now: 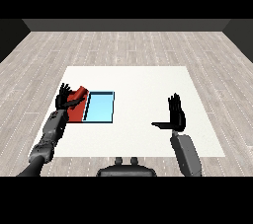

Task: Pick the red can and put it in the red box

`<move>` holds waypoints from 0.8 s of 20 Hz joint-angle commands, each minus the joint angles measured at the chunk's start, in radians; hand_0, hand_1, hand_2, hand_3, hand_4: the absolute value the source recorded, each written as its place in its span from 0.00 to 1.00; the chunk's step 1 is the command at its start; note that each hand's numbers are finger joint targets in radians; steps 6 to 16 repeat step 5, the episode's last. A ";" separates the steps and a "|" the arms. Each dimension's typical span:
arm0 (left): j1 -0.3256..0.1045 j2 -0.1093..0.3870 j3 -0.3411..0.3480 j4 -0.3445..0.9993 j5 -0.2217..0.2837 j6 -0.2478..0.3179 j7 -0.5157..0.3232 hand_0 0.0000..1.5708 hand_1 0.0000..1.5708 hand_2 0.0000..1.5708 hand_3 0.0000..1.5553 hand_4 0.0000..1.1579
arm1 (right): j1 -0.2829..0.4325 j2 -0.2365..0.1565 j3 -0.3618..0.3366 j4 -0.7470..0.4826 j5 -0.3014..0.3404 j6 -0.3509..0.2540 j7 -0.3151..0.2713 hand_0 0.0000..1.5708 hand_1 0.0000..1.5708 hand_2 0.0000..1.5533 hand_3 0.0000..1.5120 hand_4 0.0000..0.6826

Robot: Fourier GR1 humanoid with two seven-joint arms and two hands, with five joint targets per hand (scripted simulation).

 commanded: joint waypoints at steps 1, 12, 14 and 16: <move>0.056 -0.095 0.079 -0.151 0.124 -0.164 -0.187 0.00 0.00 0.00 0.00 0.00 | -0.018 -0.014 0.005 0.016 0.021 0.001 0.006 0.00 0.00 0.00 0.00 0.00; 0.165 -0.242 -0.010 -0.323 0.102 -0.184 -0.246 0.00 0.00 0.00 0.00 0.00 | 0.009 -0.006 0.020 0.028 0.040 0.022 -0.044 0.00 0.00 0.00 0.00 0.00; 0.165 -0.242 -0.010 -0.323 0.102 -0.184 -0.246 0.00 0.00 0.00 0.00 0.00 | 0.009 -0.006 0.020 0.028 0.040 0.022 -0.044 0.00 0.00 0.00 0.00 0.00; 0.165 -0.242 -0.010 -0.323 0.102 -0.184 -0.246 0.00 0.00 0.00 0.00 0.00 | 0.009 -0.006 0.020 0.028 0.040 0.022 -0.044 0.00 0.00 0.00 0.00 0.00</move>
